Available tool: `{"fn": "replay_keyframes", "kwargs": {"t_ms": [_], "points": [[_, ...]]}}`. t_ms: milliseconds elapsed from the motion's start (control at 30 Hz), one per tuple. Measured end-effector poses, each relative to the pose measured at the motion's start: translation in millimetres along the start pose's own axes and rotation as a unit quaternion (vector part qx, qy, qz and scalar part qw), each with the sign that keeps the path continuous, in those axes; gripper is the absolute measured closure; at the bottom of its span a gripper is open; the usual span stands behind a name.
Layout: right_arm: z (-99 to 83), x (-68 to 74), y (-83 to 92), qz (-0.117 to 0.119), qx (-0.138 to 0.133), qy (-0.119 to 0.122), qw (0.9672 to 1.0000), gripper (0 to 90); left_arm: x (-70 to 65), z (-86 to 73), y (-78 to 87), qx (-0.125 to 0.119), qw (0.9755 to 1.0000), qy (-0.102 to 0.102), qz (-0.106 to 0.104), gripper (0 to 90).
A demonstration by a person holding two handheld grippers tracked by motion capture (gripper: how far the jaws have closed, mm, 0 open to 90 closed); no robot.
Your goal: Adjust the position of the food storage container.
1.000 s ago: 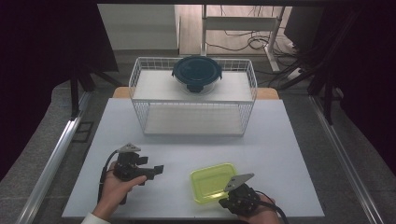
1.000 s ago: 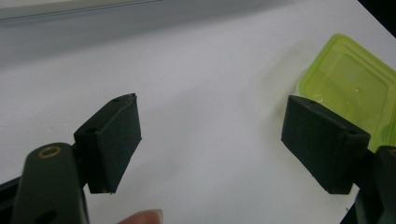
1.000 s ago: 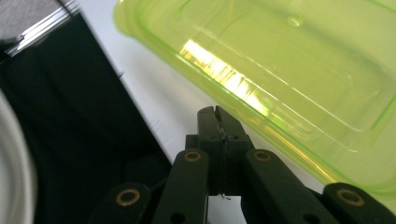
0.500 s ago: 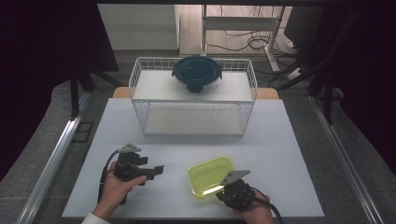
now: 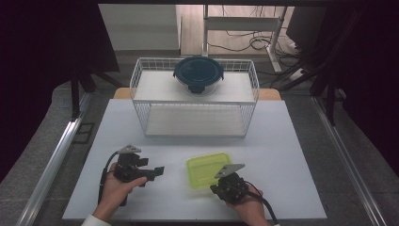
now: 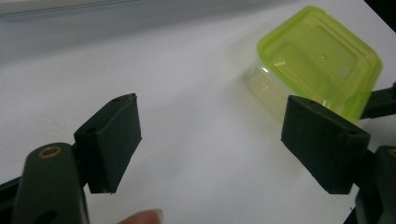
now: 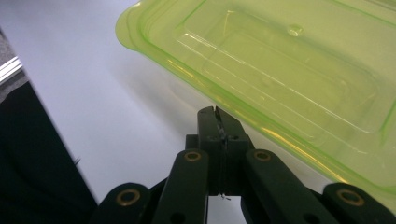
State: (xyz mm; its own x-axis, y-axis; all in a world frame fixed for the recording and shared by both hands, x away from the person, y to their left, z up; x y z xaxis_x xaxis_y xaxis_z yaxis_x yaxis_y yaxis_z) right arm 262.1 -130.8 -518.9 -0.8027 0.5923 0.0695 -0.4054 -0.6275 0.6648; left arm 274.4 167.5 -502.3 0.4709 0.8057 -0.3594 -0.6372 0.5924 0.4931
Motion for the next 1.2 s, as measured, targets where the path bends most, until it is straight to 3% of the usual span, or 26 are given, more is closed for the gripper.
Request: {"fn": "replay_keyframes", "kwargs": {"t_ms": [200, 367, 467, 667, 700, 733, 800, 833, 867, 900, 967, 1000, 1033, 1067, 1200], "points": [[8.2, -3.0, -12.0, -0.007, 0.000, -0.006, 1.0000, 89.0, 0.9, 0.2, 1.0, -0.001, 1.0000, 0.001, -0.001, 19.7], [12.3, 1.1, -18.1, 0.001, 0.003, 0.000, 1.0000, 89.0, 3.3, 0.6, 2.4, -0.002, 1.0000, 0.002, 0.001, 19.7], [12.2, 5.1, -12.0, 0.006, 0.003, 0.002, 1.0000, 89.0, 4.0, 0.8, 3.1, -0.002, 1.0000, 0.002, 0.001, 19.7], [22.4, 3.7, 20.0, 0.001, -0.032, -0.004, 0.9995, 89.0, 4.0, 0.9, 3.3, -0.002, 1.0000, 0.001, 0.002, 19.7], [22.5, 0.4, 26.1, -0.003, -0.037, -0.008, 0.9993, 89.0, 3.9, 0.8, 3.3, -0.002, 1.0000, 0.001, 0.001, 19.7], [21.7, -11.5, 38.8, -0.018, -0.049, -0.020, 0.9984, 89.0, 3.9, 0.8, 3.3, -0.001, 1.0000, 0.001, 0.002, 19.7], [20.8, -19.7, 45.1, -0.027, -0.056, -0.027, 0.9977, 89.0, 3.8, 0.7, 2.9, -0.001, 1.0000, 0.001, 0.002, 19.7], [19.8, -28.6, 51.2, -0.039, -0.063, -0.037, 0.9965, 89.0, 3.6, 0.5, 2.6, 0.001, 1.0000, 0.002, 0.003, 19.7], [16.8, -46.9, 62.0, -0.064, -0.076, -0.058, 0.9933, 89.0, 3.4, 0.2, 1.9, 0.001, 1.0000, 0.002, 0.004, 19.7], [16.8, -46.9, 62.0, -0.064, -0.076, -0.058, 0.9933, 89.0, 3.4, 0.2, 1.9, 0.001, 1.0000, 0.002, 0.004, 19.7], [12.1, -63.9, 68.6, -0.082, -0.081, -0.077, 0.9904, 89.0, 3.4, 0.1, 1.5, 0.004, 1.0000, -0.001, 0.004, 19.7], [5.4, -78.7, 69.7, -0.097, -0.081, -0.098, 0.9872, 89.0, 3.4, -0.1, 1.1, 0.004, 1.0000, -0.001, 0.005, 19.7], [5.4, -78.7, 69.7, -0.097, -0.081, -0.098, 0.9872, 89.0, 3.3, -0.2, 0.7, 0.005, 1.0000, -0.001, 0.005, 19.7], [-1.3, -89.6, 66.6, -0.106, -0.073, -0.111, 0.9854, 89.0, 3.2, -0.4, 0.4, 0.005, 1.0000, -0.001, 0.005, 19.7], [-6.6, -96.3, 57.9, -0.109, -0.059, -0.119, 0.9851, 89.0, 3.3, -1.0, -0.1, 0.006, 1.0000, -0.001, 0.006, 19.7]]}}
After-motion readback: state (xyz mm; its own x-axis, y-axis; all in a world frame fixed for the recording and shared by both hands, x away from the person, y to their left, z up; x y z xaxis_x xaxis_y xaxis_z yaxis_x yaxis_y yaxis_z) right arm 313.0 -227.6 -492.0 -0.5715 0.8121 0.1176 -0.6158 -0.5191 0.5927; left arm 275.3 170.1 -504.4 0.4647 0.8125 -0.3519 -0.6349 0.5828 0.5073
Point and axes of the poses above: each handheld gripper's, and its own axes: y roughly backward along the jaws, z roughly out of its top, x roughly to its left, the point moved 3 cm from there along -y, roughly forward along the jaws, and after that the axes turned 13 degrees about -x, right-handed, at the moved point
